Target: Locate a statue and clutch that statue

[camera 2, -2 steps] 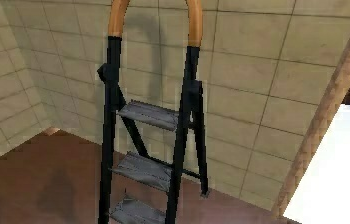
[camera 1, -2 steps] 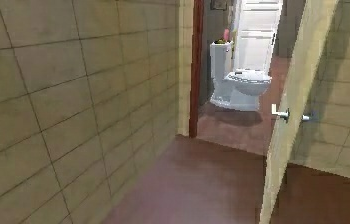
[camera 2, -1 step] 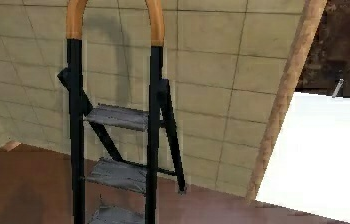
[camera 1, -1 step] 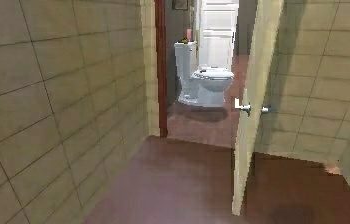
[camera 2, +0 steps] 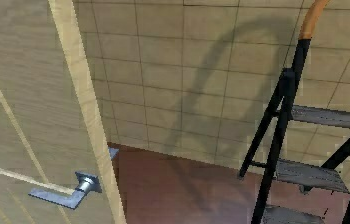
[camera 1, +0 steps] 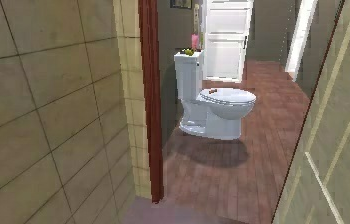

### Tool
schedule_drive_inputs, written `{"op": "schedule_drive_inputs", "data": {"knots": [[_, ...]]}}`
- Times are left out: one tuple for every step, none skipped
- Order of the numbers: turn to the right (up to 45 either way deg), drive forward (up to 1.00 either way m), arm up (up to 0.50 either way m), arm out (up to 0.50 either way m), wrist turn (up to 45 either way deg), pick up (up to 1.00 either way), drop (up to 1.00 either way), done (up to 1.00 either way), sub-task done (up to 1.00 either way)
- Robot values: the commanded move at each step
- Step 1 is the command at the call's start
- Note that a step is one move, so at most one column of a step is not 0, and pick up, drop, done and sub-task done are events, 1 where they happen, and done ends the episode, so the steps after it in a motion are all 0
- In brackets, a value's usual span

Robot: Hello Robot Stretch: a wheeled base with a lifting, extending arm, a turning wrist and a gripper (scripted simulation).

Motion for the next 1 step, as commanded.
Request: {"op": "schedule_drive_inputs", "data": {"knots": [[3.0, 0.0, 0.0, 0.0, 0.0, 0.0, 0.0, 0.0, 0.0]]}}
